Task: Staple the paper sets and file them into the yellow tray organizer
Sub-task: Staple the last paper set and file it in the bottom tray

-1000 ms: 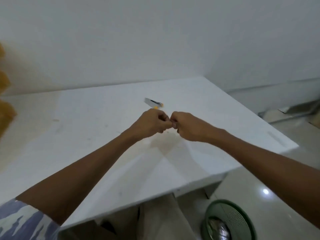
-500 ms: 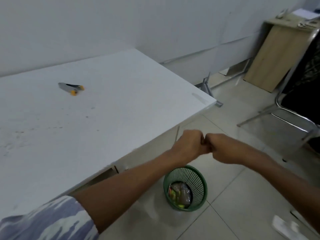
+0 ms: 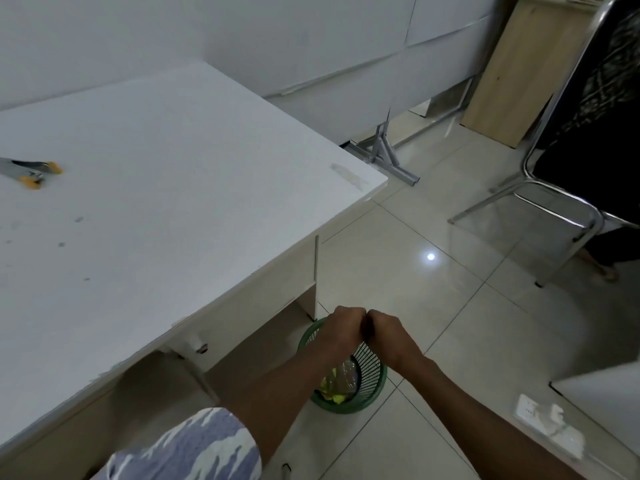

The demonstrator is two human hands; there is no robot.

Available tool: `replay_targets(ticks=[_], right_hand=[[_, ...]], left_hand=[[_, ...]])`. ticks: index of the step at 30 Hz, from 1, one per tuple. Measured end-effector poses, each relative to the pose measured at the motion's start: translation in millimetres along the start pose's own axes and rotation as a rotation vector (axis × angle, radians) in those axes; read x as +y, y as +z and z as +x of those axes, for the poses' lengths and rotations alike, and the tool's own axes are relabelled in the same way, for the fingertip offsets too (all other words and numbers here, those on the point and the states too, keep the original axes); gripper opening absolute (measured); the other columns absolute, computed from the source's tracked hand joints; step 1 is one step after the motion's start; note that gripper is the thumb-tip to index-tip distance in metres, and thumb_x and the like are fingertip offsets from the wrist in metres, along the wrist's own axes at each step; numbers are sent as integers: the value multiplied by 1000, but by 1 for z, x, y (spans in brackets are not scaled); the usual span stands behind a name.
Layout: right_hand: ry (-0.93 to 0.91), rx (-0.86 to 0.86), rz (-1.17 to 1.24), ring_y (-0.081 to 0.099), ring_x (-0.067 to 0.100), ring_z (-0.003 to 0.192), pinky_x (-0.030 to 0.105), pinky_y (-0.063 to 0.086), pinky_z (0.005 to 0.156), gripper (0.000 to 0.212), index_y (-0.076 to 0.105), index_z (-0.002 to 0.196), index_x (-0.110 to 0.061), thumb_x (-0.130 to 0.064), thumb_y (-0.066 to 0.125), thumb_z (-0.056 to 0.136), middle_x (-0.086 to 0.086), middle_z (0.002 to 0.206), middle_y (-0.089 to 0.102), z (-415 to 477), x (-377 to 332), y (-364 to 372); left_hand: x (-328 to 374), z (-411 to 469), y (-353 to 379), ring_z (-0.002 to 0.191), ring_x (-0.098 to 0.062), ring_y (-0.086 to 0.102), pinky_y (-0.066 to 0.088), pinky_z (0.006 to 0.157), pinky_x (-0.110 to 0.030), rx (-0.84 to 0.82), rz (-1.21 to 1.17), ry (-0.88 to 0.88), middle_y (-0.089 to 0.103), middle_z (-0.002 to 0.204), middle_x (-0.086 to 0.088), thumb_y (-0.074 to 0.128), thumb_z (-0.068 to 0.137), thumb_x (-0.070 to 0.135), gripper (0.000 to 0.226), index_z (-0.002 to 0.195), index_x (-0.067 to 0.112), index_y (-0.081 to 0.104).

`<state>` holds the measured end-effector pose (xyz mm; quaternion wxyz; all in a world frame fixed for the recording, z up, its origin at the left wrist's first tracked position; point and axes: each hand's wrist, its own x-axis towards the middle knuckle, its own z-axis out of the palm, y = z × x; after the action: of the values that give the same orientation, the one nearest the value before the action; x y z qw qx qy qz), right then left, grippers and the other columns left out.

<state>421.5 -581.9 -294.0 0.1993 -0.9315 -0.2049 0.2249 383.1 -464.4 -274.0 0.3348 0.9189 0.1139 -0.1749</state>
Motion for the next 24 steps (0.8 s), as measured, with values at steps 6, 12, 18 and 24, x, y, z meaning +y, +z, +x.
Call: replay_targets(ticks=[6,12,18,24], right_hand=[[4,21,24,64,24,85,39,56,75,13,61,98,-8,-17,52,94,10,97,68,-1,-11,-13],[-57,332,115,65,19,79,38,55,69,11,58,101,-20,-17,48,97,-1,90,69,-9,-42,-71],[-187,689,206,61,12,72,37,53,63,13,56,99,-23,-14,48,96,-9,81,63,-20,-97,-147],[-224,687,157,61,15,67,37,52,61,10,58,95,-22,-16,50,97,-3,78,65,-33,-142,-174]], left_hand=[[-4,7,-3,102,-34,67,53,83,-41,9,41,-4,69,109,-19,49,94,3,20,107,2,65],[32,-2,-64,90,-32,65,53,72,-45,173,-66,188,66,102,-17,46,99,4,10,102,4,55],[84,-28,-149,73,-25,53,44,63,-40,330,-198,388,61,82,-8,42,97,5,8,93,10,48],[74,-55,-198,85,-23,63,58,81,-44,299,-93,461,69,104,-16,66,91,1,33,121,1,54]])
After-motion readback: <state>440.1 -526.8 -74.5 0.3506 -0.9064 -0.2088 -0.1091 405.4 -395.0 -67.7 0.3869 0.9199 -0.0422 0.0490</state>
